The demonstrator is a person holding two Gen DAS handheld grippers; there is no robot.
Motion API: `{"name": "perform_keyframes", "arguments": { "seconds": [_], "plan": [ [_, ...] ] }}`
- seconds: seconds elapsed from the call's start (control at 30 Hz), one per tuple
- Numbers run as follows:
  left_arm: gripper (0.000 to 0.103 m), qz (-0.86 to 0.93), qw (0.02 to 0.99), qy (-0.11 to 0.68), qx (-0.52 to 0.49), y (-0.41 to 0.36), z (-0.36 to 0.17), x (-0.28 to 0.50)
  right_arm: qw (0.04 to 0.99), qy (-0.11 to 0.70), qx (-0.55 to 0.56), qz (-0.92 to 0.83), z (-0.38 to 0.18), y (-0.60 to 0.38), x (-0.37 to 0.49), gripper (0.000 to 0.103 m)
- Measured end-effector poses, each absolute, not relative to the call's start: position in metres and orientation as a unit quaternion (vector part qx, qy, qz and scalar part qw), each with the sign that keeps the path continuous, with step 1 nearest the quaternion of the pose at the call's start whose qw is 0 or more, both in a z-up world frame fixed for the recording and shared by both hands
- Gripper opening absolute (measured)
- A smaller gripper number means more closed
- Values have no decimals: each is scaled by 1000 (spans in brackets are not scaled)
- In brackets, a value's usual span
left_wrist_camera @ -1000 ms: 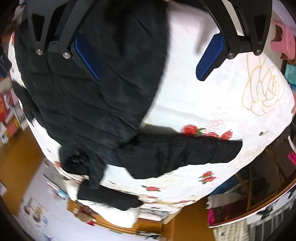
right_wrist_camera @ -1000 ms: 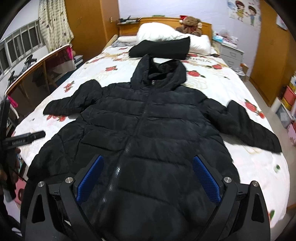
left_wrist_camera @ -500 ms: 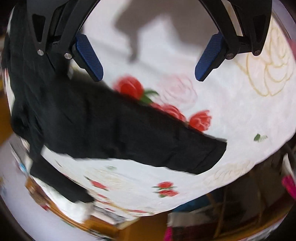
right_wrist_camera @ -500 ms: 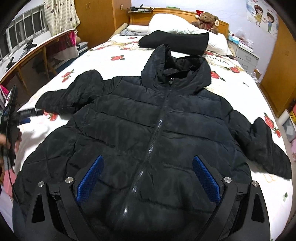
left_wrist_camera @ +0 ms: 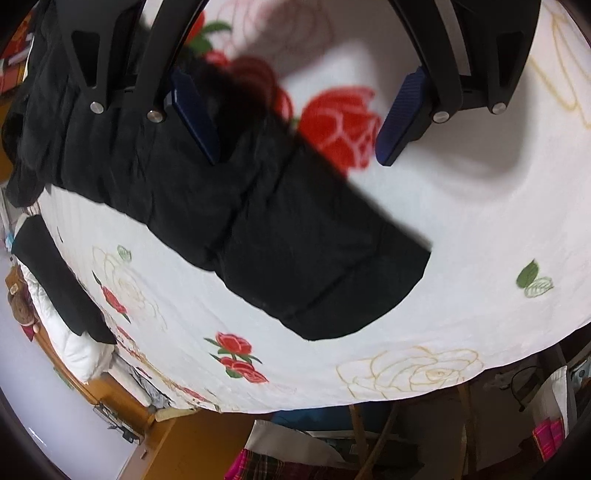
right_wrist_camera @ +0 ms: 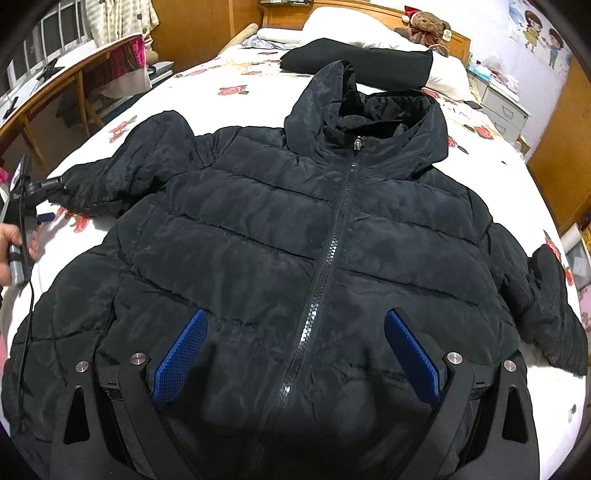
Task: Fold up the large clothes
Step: 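Grasp the black jacket sleeve cuff with the left gripper and lift it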
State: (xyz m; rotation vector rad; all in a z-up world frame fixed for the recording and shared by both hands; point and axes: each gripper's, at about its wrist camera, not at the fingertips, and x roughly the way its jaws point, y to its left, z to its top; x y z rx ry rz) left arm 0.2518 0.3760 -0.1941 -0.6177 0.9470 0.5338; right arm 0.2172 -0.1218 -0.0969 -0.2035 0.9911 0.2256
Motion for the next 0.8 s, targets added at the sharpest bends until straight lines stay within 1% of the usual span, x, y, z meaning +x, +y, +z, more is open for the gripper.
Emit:
{"name": "perform_keyframes", "arguments": {
  "seconds": [0.1, 0.13, 0.17, 0.2, 0.23, 0.27, 0.33, 0.37, 0.47, 0.63, 0.8],
  "plan": [
    [85, 252, 815, 442, -276, 379, -197, 261, 868, 473, -102, 111, -100, -117, 224, 97],
    [80, 254, 817, 441, -270, 379, -198, 263, 868, 472, -105, 112, -100, -115, 227, 97],
    [71, 258, 818, 441, -263, 379, -197, 265, 869, 470, -107, 113, -101, -113, 229, 97],
    [65, 260, 820, 442, -255, 379, -197, 267, 869, 469, -108, 116, -101, -111, 230, 97],
    [52, 260, 822, 441, -251, 379, -195, 269, 869, 468, -108, 117, -101, -109, 232, 97],
    [37, 254, 824, 441, -251, 379, -193, 271, 869, 467, -110, 117, -101, -108, 233, 97],
    [19, 248, 826, 442, -248, 378, -189, 274, 870, 466, -116, 115, -103, -107, 234, 97],
    [14, 251, 827, 442, -240, 376, -186, 275, 869, 466, -121, 113, -104, -107, 234, 97],
    [10, 243, 837, 434, -229, 369, -170, 277, 867, 470, -128, 104, -104, -110, 235, 96],
    [9, 218, 862, 406, -209, 349, -124, 273, 871, 467, -125, 91, -97, -117, 230, 96],
    [9, 174, 892, 376, -181, 315, -66, 267, 878, 456, -114, 88, -81, -126, 221, 96]
  ]
}}
